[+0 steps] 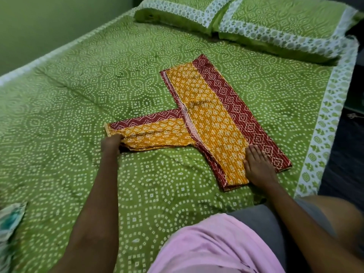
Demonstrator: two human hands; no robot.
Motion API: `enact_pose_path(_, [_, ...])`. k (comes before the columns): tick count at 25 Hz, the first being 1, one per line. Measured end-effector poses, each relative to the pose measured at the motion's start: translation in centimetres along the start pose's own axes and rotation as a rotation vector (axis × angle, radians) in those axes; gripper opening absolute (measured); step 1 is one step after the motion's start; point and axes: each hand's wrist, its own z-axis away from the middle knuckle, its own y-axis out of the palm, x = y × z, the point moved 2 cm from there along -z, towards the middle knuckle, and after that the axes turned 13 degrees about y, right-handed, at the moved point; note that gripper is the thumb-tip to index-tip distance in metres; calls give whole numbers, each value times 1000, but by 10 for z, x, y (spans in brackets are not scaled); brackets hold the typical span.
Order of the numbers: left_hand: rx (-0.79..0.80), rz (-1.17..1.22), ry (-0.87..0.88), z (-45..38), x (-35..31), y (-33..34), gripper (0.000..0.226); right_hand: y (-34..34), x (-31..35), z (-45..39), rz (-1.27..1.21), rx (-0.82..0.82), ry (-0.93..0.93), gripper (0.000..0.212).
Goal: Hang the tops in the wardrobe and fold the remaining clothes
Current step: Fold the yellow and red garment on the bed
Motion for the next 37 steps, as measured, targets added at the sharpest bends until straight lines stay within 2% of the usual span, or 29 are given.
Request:
enact_pose_path(2, [-4, 239, 61, 10, -24, 18, 39, -2, 2, 2, -73, -12, -10, 70])
enact_pose_path(4, [90, 310, 230, 42, -63, 54, 33, -6, 2, 2, -135, -30, 2, 69])
enact_pose_path(7, [295, 248, 481, 117, -114, 132, 32, -6, 0, 1, -240, -25, 17, 63])
enact_pose_path(10, [519, 220, 563, 186, -140, 212, 42, -4, -3, -1, -383, -17, 81, 50])
enact_pose_path(13, [915, 118, 541, 227, -131, 265, 53, -6, -6, -4, -525, 8, 157, 53])
enact_pose_path(14, [1018, 17, 587, 232, -121, 272, 56, -6, -6, -5, -594, 24, 181, 54])
enact_pose_path(15, [1057, -120, 696, 232, -108, 274, 59, -7, -4, -5, -680, 36, 204, 53])
enact_pose_path(16, [1032, -274, 832, 225, -92, 272, 63, -8, -4, -7, -783, 32, 243, 51])
enact_pose_path(17, [944, -420, 937, 215, -74, 266, 68, -12, -3, -9, -882, 17, 303, 49])
enact_pose_path(19, [716, -645, 989, 186, -35, 239, 79, -21, 7, -21, -1074, 15, 454, 44])
enact_pose_path(20, [663, -709, 975, 171, -17, 226, 83, -27, 14, -33, -1215, 60, 519, 43])
enact_pose_path(23, [757, -807, 949, 145, 10, 202, 85, -37, 45, -70, -1786, 392, 582, 43])
enact_pose_path(25, [818, -818, 952, 143, 11, 203, 84, -43, 63, -91, -1945, 510, 610, 54])
enact_pose_path(27, [835, -792, 971, 145, 7, 205, 85, -52, 71, -114, -1940, 499, 692, 60])
enact_pose_path(28, [841, -785, 989, 146, 4, 207, 85, -57, 70, -126, -1901, 432, 760, 57])
enact_pose_path(30, [854, -817, 1038, 147, 0, 210, 85, -65, 55, -143, -1785, 169, 853, 42])
enact_pose_path(32, [851, -905, 1097, 147, 2, 215, 82, -66, 36, -150, -1643, 14, 885, 34])
enact_pose_path(35, [905, -1038, 1082, 146, 6, 220, 75, -57, 19, -146, -1656, 82, 916, 38])
enact_pose_path(37, [900, -1027, 1058, 147, -1, 222, 70, -55, 18, -149, -1655, 83, 905, 43])
